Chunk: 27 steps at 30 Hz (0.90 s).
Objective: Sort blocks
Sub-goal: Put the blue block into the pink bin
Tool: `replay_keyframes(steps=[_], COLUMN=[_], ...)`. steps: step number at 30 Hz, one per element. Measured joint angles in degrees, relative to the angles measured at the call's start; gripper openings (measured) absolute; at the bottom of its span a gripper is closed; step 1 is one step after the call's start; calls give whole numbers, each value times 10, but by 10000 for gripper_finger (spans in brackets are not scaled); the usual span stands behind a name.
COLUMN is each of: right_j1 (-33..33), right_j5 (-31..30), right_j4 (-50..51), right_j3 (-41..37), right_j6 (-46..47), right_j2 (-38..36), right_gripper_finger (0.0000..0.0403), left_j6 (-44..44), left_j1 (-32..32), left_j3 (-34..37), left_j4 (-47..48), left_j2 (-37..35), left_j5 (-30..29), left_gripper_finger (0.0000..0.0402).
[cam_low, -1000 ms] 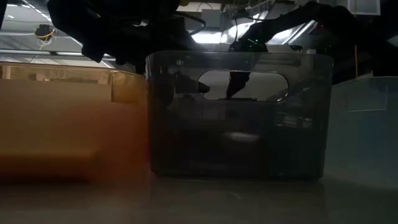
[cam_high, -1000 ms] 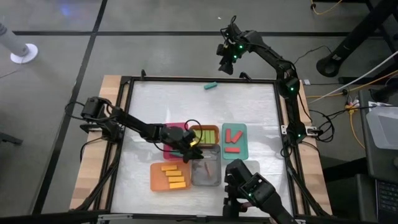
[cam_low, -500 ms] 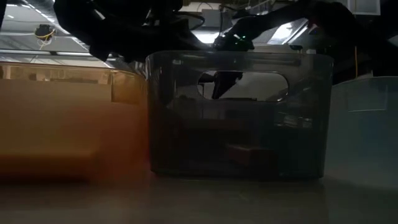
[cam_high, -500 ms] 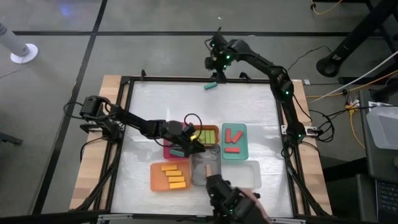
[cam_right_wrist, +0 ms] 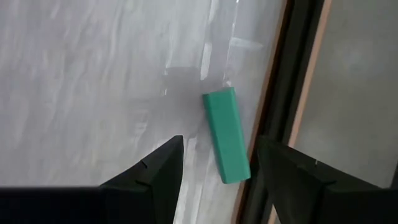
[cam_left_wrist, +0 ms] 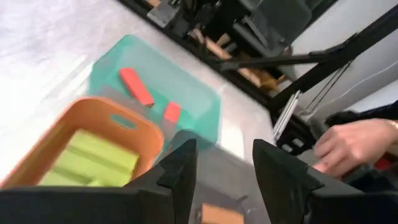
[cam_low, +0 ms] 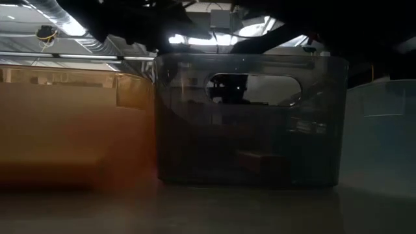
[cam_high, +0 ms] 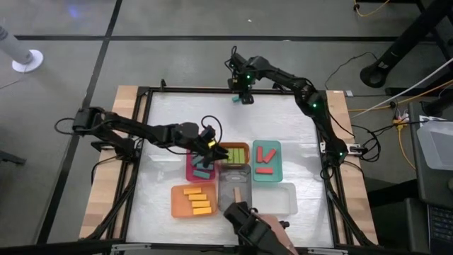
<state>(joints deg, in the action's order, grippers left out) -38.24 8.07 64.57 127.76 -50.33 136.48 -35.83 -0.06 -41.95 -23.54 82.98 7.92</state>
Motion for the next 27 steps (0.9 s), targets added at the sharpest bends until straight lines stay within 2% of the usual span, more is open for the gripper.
replay_keyframes(steps=[11, 17, 22, 27], right_j1=[5, 22, 41, 50], right_j5=[4, -47, -109, -114], right_j4=[2, 13, 21, -28], right_j3=[0, 0, 0, 0], right_j6=[11, 88, 217, 402], right_j2=[15, 15, 15, 15], right_gripper_finger=[207, 207, 207, 207], left_j6=[40, 63, 89, 98], left_j1=[30, 49, 64, 84], left_j3=[0, 0, 0, 1], left_j4=[163, 188, 198, 205], left_j2=[-99, -128, -135, -137], left_j5=[0, 0, 0, 0], left_gripper_finger=[143, 143, 143, 143])
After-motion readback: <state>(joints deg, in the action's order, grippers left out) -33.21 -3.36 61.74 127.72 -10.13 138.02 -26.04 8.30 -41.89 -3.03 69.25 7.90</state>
